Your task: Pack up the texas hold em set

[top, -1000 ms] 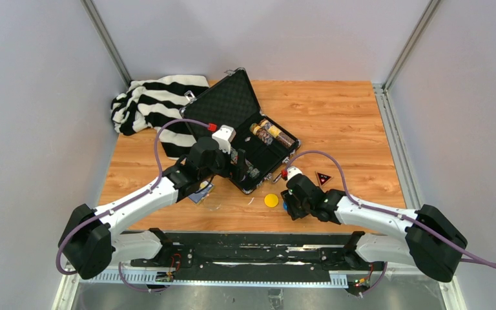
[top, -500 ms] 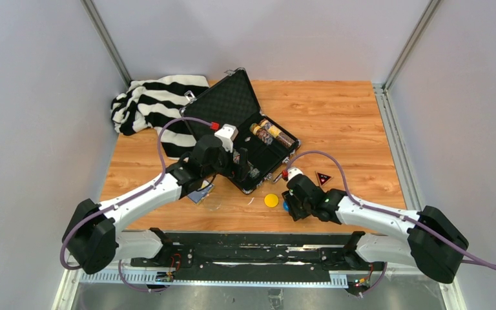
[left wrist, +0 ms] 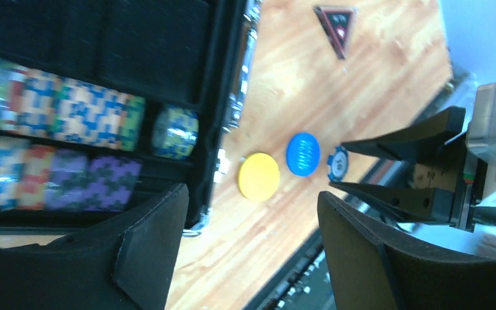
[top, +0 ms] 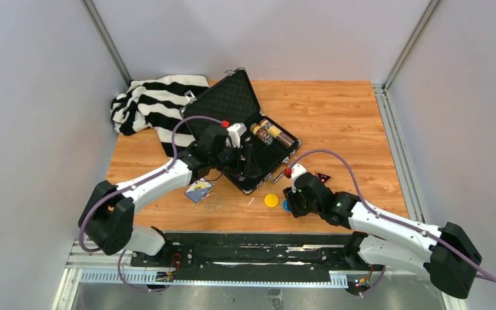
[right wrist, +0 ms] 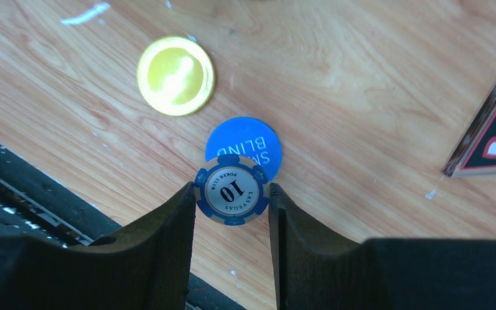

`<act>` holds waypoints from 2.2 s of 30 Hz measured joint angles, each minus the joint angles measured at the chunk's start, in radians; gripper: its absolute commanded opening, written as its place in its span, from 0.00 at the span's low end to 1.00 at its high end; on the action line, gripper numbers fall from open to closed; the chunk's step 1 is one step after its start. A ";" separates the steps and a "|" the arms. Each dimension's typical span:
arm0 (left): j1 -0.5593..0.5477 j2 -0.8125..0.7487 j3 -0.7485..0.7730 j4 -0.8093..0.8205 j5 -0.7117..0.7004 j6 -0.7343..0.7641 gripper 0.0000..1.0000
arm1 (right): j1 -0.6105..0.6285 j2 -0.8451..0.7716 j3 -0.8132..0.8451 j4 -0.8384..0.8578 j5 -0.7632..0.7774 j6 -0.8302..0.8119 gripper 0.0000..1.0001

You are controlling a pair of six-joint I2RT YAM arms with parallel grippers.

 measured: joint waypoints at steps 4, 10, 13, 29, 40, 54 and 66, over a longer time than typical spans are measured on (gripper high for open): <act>0.008 0.072 0.000 0.035 0.175 -0.060 0.78 | 0.006 -0.066 0.000 0.028 -0.011 -0.031 0.32; 0.008 0.108 -0.001 0.110 0.314 -0.134 0.78 | 0.012 -0.101 0.000 0.044 -0.024 -0.065 0.30; 0.008 0.112 -0.001 0.138 0.345 -0.152 0.78 | 0.017 -0.100 0.002 0.044 -0.031 -0.073 0.28; 0.002 0.179 -0.002 0.160 0.365 -0.164 0.75 | 0.021 -0.121 0.016 0.071 -0.062 -0.088 0.27; -0.065 0.235 0.017 0.203 0.436 -0.193 0.75 | 0.023 -0.138 0.016 0.090 -0.090 -0.096 0.27; -0.125 0.303 0.048 0.246 0.484 -0.213 0.65 | 0.023 -0.151 0.016 0.099 -0.105 -0.098 0.27; -0.137 0.325 0.061 0.252 0.487 -0.215 0.53 | 0.023 -0.150 0.016 0.098 -0.105 -0.100 0.27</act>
